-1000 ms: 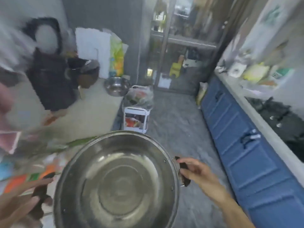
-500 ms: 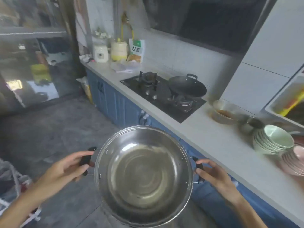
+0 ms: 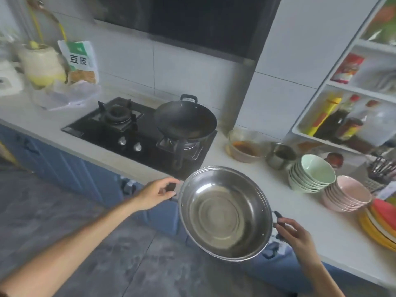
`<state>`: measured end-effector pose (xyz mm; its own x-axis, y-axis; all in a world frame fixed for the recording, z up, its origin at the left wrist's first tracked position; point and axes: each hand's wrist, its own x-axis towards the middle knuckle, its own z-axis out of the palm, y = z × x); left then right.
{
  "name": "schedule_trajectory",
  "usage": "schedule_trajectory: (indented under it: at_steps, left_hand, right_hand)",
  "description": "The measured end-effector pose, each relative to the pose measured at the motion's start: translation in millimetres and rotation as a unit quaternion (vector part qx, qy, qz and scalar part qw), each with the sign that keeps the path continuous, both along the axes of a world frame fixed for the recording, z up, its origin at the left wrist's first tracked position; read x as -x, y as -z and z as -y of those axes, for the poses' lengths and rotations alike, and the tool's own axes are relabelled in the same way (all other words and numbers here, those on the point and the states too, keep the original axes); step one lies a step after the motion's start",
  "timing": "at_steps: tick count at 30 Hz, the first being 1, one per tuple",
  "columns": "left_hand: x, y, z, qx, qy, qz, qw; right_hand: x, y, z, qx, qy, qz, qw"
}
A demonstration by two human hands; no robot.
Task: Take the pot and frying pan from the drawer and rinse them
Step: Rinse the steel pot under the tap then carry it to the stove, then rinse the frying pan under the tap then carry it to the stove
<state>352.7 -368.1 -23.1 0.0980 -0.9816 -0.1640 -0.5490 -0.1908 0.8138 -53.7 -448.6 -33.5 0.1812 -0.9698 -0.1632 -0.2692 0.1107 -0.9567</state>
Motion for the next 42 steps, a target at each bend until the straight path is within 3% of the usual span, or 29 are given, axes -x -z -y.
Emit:
schedule_trajectory:
  at_steps: [6, 13, 18, 26, 31, 33, 37, 39, 42]
  left_hand:
    - [26, 64, 110, -0.026, -0.056, 0.015, 0.998]
    - [46, 104, 171, -0.037, -0.086, 0.010, 0.996]
    - [35, 113, 187, -0.089, -0.060, 0.032, 0.994]
    - [22, 114, 176, -0.108, -0.006, -0.053, 0.993]
    - [6, 125, 146, -0.054, 0.030, 0.095, 0.994]
    - [6, 121, 137, 0.049, 0.065, 0.181, 0.980]
    - [47, 105, 131, 0.194, 0.169, 0.214, 0.942]
    - [81, 97, 134, 0.234, 0.196, 0.240, 0.921]
    - [148, 72, 137, 0.275, 0.219, 0.281, 0.893]
  right_hand:
    - [12, 53, 88, -0.031, 0.047, -0.056, 0.997]
    - [20, 103, 153, -0.065, 0.079, -0.049, 0.994]
    - [6, 117, 159, -0.061, 0.099, -0.066, 0.991]
    - [-20, 109, 132, -0.072, 0.137, -0.094, 0.983]
    - [-29, 80, 82, -0.106, 0.163, -0.154, 0.969]
    - [-29, 64, 59, -0.101, 0.163, -0.229, 0.954]
    - [-22, 33, 5, -0.041, 0.204, -0.387, 0.898]
    - [-13, 18, -32, -0.025, 0.286, -0.430, 0.856]
    - [16, -5, -112, -0.029, 0.472, -0.443, 0.762]
